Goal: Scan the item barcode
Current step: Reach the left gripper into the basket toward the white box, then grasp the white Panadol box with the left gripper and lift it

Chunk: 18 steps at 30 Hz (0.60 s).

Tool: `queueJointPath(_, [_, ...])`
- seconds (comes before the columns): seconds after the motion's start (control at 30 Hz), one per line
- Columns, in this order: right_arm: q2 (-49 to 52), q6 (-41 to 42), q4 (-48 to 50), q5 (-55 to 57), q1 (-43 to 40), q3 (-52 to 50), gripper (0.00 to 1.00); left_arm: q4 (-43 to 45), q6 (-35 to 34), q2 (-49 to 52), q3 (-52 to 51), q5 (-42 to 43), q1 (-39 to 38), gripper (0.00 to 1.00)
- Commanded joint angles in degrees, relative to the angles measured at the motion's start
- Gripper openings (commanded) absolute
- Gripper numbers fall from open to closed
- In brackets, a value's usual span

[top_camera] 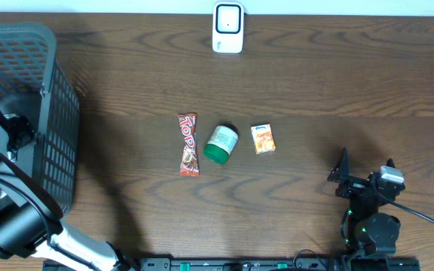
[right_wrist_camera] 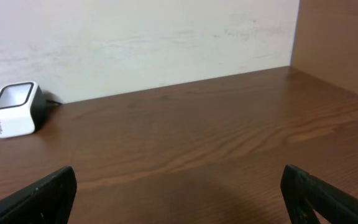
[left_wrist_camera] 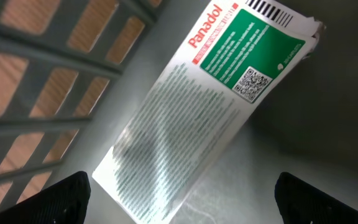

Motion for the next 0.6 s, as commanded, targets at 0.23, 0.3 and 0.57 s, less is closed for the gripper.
queueJointPath(0.23, [-0.07,-0.35,-0.2,-0.02,-0.26,-0.07,0.99,3.96,5.99,4.63,-0.07,0.57,1.97,0.95])
queueJointPath(0.3, [-0.07,-0.37,-0.2,-0.02,-0.26,-0.07,0.99,4.63,5.97,5.29,-0.07,0.59,2.27,0.95])
queueJointPath(0.57, [-0.07,-0.37,-0.2,-0.02,-0.26,-0.07,0.99,4.92,3.76,8.87,-0.09,9.46,2.38,0.95])
